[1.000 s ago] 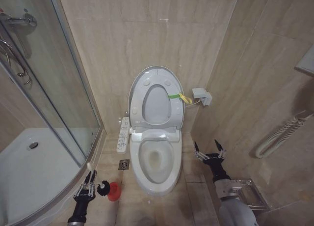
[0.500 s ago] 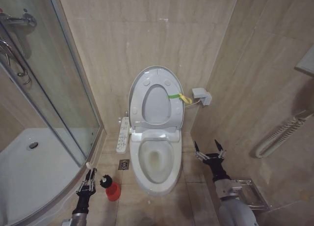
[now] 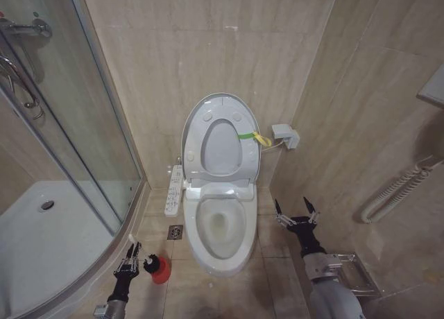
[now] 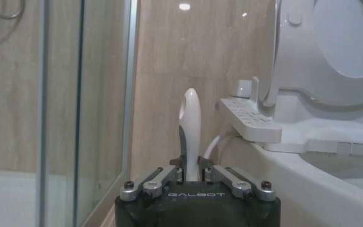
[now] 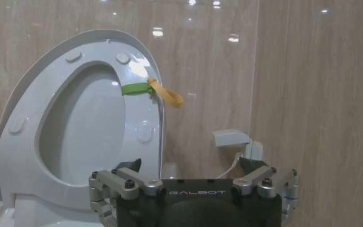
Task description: Open the toilet lid, clean the toilet bowl with a toilet brush, close the toilet lid, and flush.
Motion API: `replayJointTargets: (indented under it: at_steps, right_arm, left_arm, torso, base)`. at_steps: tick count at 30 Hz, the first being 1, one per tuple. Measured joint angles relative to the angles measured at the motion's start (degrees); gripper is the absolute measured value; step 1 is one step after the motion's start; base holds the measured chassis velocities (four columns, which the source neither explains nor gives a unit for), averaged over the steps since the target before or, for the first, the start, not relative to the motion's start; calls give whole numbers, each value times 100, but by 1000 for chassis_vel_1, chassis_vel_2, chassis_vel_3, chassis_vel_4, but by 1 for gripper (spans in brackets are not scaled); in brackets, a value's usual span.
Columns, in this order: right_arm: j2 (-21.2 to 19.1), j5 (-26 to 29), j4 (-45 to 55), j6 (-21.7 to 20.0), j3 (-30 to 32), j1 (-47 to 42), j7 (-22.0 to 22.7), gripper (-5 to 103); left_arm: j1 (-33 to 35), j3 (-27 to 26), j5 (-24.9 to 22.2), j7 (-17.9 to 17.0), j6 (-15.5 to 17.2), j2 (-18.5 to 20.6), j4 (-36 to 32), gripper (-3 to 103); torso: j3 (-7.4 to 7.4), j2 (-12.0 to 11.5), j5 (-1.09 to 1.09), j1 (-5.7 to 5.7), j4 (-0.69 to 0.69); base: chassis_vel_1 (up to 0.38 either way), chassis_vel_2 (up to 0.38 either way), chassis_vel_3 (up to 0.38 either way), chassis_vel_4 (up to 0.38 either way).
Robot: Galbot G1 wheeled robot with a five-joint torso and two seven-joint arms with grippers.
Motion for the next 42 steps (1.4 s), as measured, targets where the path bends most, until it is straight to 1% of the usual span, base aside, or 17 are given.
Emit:
replayJointTargets:
  at_steps: [6,32,42]
  right_arm:
    - [0,0,0,0,0,0,0,100]
    - [0,0,0,0,0,0,0,100]
    - [0,0,0,0,0,0,0,100]
  left_arm:
    - [-198,27,-46,200,0,41,235,15]
    - [-406,40,-64,490,4,-37,733,15]
    - [-552,-6,31,647,2,-47,1047,15]
  torso:
    - [0,0,1,0,0]
    - [0,0,1,0,0]
    - [0,0,1,0,0]
  base:
    - [0,0,0,0]
    - [0,0,0,0]
    - [0,0,0,0]
